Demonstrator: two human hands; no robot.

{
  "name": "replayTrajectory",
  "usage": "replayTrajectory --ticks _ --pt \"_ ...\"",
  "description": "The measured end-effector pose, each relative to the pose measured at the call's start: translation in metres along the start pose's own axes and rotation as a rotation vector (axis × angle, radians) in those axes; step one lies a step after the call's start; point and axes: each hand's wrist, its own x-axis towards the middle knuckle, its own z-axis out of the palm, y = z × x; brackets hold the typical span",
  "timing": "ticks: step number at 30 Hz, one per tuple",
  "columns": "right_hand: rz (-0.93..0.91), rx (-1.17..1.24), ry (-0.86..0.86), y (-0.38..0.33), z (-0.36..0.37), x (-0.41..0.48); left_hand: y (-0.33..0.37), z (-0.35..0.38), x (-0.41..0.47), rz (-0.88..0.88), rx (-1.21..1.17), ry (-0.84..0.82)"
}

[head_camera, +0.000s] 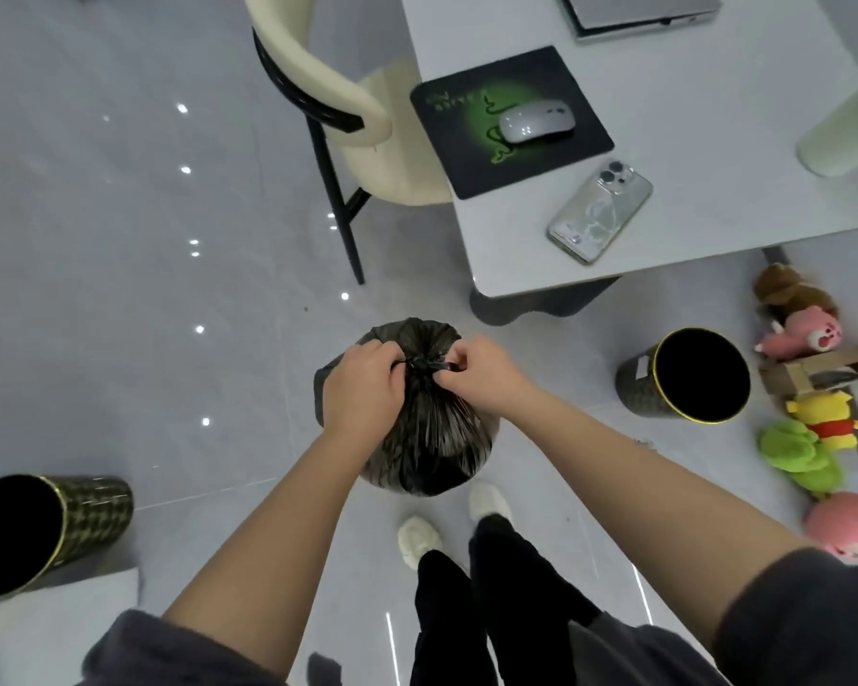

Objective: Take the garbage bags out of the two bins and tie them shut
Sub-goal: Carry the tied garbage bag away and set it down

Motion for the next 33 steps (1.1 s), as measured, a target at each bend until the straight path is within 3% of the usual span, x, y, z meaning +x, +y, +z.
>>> replayTrajectory --ticks 22,33 --pt "-0.065 0.088 -0.094 -0.308 -0.037 0.359 -0.219 -0.19 0.352 -0.166 -0.114 0.11" --pt "0.068 0.195 0.016 -0.458 -0.049 0.57 -0.339 -0.287 0.58 -0.115 -0.203 -0.003"
